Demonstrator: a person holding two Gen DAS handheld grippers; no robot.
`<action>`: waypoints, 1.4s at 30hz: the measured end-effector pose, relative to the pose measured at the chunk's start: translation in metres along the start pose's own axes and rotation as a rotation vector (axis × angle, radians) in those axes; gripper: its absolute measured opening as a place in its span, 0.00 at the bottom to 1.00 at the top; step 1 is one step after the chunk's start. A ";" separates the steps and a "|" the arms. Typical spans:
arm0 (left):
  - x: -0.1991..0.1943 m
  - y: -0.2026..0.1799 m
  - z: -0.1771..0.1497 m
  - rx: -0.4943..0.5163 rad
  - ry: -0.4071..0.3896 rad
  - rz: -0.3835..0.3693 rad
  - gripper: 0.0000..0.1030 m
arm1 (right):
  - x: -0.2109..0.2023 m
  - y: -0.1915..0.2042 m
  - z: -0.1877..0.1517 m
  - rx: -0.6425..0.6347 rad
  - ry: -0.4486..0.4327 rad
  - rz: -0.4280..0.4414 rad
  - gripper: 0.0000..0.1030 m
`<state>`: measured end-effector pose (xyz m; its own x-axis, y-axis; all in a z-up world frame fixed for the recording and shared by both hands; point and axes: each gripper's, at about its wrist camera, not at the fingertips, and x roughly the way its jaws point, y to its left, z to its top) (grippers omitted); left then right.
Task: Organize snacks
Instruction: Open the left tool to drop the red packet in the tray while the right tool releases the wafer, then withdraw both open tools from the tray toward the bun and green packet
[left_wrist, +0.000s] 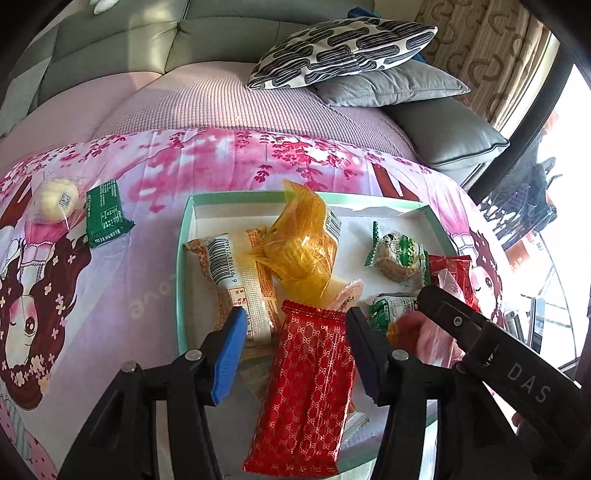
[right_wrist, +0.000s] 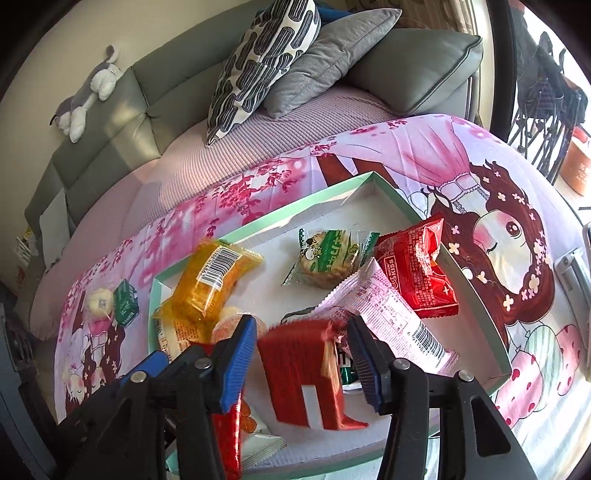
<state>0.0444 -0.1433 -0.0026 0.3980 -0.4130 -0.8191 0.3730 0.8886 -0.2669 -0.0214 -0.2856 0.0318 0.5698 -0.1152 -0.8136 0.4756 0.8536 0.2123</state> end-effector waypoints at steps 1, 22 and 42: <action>-0.001 0.000 0.000 -0.004 -0.002 -0.002 0.56 | -0.001 0.000 0.000 -0.001 -0.004 0.000 0.57; -0.032 0.033 0.013 -0.105 -0.115 0.074 0.56 | -0.016 -0.003 0.004 0.001 -0.049 -0.020 0.59; -0.025 0.048 0.013 -0.089 -0.112 0.257 0.83 | -0.007 -0.001 0.002 -0.040 -0.039 -0.081 0.93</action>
<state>0.0634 -0.0927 0.0115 0.5617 -0.1876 -0.8058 0.1754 0.9788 -0.1056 -0.0245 -0.2871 0.0387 0.5561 -0.2037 -0.8057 0.4949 0.8601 0.1242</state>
